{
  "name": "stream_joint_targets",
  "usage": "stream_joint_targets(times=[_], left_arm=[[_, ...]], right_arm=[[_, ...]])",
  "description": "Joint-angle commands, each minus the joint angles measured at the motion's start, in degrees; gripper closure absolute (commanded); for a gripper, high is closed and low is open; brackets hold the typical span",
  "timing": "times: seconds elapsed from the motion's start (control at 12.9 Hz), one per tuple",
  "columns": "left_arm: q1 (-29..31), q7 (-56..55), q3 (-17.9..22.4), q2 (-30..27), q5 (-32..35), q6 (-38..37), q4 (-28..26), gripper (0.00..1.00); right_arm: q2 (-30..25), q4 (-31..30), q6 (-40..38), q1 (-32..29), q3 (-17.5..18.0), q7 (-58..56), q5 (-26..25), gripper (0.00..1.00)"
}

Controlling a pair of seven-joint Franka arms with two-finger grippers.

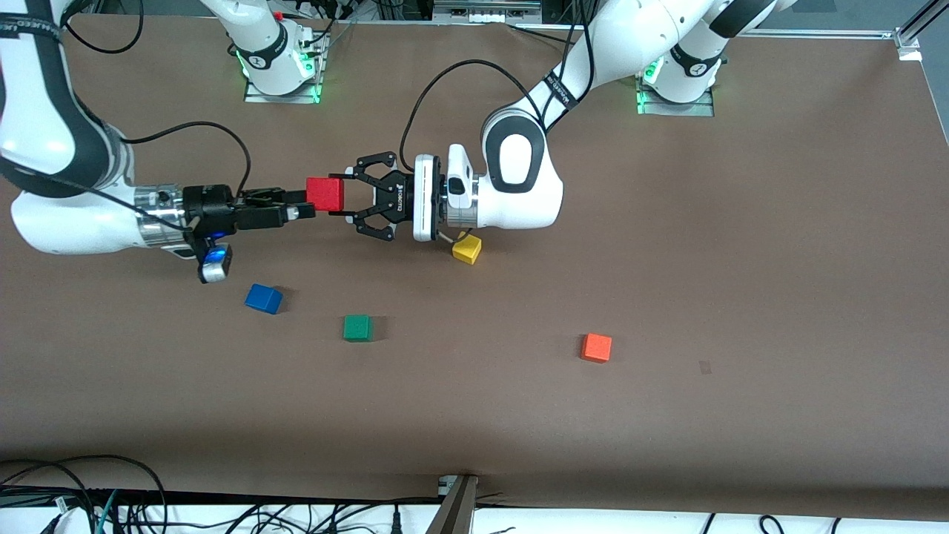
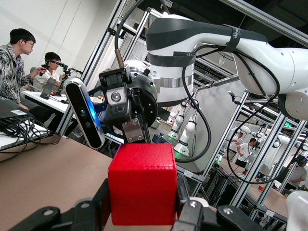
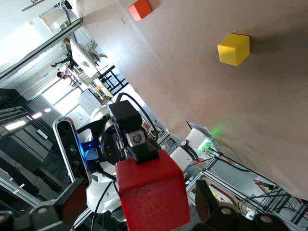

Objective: Pass red block to right arm, stack on blue
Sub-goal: 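Close the right gripper on the red cube beside the left gripper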

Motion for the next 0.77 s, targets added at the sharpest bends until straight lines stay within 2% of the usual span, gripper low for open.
stream_joint_targets(times=[0.0,0.23,0.31,0.39,0.46,0.62,0.7], left_arm=[[-1.10,-0.54,0.71,0.92,-0.56,0.67,2.31,1.00],[-1.10,-0.54,0.71,0.92,-0.65,0.67,2.23,1.00],[-1.10,-0.54,0.71,0.92,-0.74,0.67,2.23,1.00],[-1.10,-0.54,0.71,0.92,-0.74,0.67,2.23,1.00],[-1.10,-0.63,0.71,0.92,-0.74,0.67,2.23,1.00],[-1.10,-1.24,0.71,0.83,-0.91,0.67,2.23,1.00],[-1.01,-1.94,0.63,0.83,-1.18,0.67,2.23,0.97]], right_arm=[[-1.85,-2.79,0.05,-0.66,0.06,-2.15,1.60,0.00],[-1.59,-2.97,0.83,-0.57,2.08,-2.85,1.60,0.02],[-1.15,-2.88,0.66,-0.57,2.17,-3.72,1.60,0.18],[-1.15,-2.88,-0.04,-0.57,2.17,-4.60,1.60,0.52],[-1.15,-2.88,-0.22,-0.74,2.17,-4.87,1.60,0.69],[-1.15,-2.70,-0.31,-0.66,2.17,-4.87,1.60,0.88],[-1.06,-2.62,-0.31,-0.66,2.17,-4.79,1.60,0.91]])
